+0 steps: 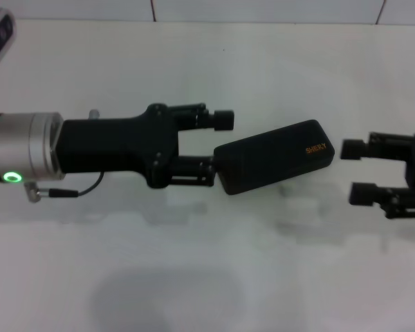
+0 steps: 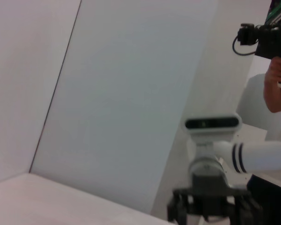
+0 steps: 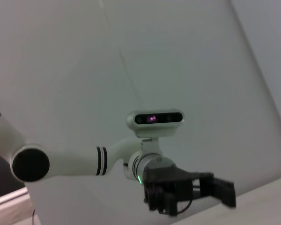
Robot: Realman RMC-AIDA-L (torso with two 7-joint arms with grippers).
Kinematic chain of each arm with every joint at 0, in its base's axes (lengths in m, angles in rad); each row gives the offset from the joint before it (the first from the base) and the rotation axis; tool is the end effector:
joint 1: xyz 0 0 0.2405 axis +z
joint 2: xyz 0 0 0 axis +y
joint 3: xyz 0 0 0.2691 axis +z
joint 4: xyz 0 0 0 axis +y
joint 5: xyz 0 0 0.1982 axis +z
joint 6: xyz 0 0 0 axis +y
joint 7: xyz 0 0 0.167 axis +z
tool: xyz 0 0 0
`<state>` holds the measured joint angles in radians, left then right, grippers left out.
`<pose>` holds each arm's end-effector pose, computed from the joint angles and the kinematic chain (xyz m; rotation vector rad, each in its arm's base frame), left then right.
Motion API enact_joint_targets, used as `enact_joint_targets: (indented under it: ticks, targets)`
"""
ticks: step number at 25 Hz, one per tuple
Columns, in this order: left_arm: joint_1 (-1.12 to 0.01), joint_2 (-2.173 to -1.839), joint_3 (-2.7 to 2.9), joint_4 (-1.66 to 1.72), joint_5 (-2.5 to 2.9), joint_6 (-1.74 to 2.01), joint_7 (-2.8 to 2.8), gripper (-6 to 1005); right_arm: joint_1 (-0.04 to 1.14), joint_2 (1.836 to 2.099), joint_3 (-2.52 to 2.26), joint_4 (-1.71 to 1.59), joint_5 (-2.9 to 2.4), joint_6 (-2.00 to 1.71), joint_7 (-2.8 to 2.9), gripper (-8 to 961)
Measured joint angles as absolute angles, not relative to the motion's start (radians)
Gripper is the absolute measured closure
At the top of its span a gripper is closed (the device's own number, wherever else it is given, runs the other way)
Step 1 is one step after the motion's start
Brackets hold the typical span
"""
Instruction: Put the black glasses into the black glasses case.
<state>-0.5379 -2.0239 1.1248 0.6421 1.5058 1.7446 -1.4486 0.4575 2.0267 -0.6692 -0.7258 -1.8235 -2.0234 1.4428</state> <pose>-0.1826 0.3069 -0.0244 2.8289 0.4502 1.1013 0.2282 0.2775 0.0276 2.8785 -0.4870 -1.1545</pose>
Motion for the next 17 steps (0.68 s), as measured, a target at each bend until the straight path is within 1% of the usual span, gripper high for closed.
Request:
enact_joint_targets:
  ticks: [3,5,7,17]
  targets:
    - [-0.534,-2.019,1.124,0.627,1.525,1.753,-1.444,312,0.487,2.028,-0.686,-0.725,-1.806,-2.008,1.452,269]
    - [-0.53,-2.018,1.122,0.627,1.54,1.753,-1.436,268,0.507,2.028,-0.692,-0.723,-1.801,-1.997,1.461,215]
    - [-0.528,-2.018,1.12,0.627,1.548,1.754,-1.433,223,0.514,2.028,-0.701,-0.722,-1.797,-1.991,1.469,215]
    - [-0.522,-2.013,1.114,0.627,1.554,1.751,-1.408,227,0.532,2.027,-0.775,-0.699,-1.776,-1.938,1.482,215]
